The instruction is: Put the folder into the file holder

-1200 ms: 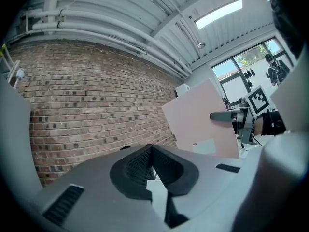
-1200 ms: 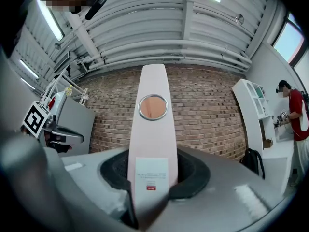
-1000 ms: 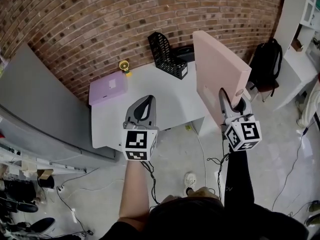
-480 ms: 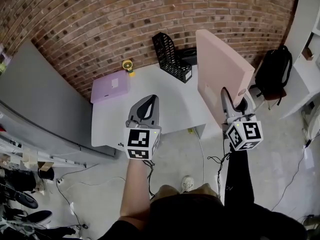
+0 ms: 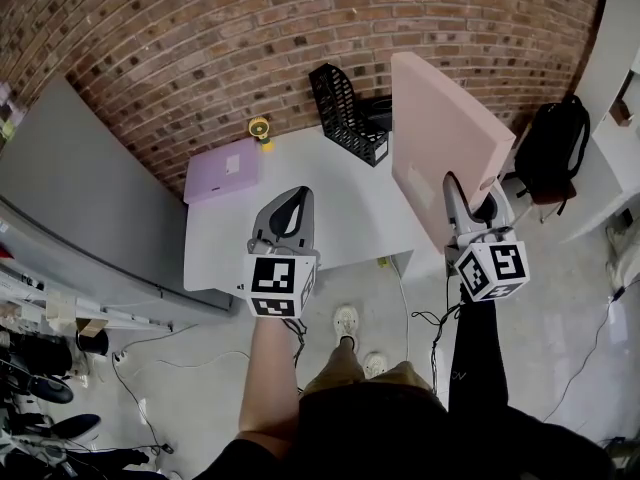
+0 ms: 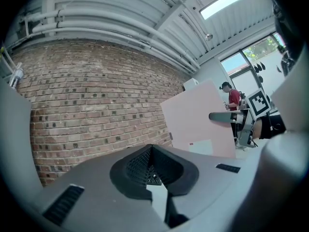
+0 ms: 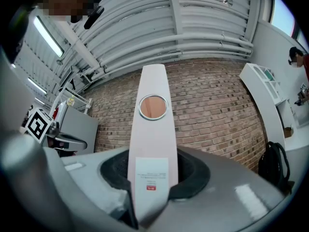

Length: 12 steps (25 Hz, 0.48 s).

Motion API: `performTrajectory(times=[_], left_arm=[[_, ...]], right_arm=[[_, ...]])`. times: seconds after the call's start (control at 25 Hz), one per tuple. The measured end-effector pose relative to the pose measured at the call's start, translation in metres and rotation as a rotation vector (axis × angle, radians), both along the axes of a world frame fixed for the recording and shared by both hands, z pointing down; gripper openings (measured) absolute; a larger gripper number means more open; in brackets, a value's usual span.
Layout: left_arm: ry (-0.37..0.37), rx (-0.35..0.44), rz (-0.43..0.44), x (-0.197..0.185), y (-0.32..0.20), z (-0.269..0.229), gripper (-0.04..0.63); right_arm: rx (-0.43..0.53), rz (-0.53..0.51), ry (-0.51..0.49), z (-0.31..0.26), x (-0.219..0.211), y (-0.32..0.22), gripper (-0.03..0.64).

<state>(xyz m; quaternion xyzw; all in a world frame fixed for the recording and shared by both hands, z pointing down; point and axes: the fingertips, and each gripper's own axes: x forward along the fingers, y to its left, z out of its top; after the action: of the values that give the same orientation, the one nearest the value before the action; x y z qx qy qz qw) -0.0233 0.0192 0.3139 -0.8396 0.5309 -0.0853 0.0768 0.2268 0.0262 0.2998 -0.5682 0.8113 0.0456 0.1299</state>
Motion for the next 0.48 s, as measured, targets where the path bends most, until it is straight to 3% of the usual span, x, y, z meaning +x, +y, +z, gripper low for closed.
performTrajectory(times=[0.48], left_arm=[[0.010, 0.008, 0.026, -0.004, -0.050, 0.002, 0.009]], right_arm=[[0.030, -0.015, -0.015, -0.008, -0.007, -0.042, 0.146]])
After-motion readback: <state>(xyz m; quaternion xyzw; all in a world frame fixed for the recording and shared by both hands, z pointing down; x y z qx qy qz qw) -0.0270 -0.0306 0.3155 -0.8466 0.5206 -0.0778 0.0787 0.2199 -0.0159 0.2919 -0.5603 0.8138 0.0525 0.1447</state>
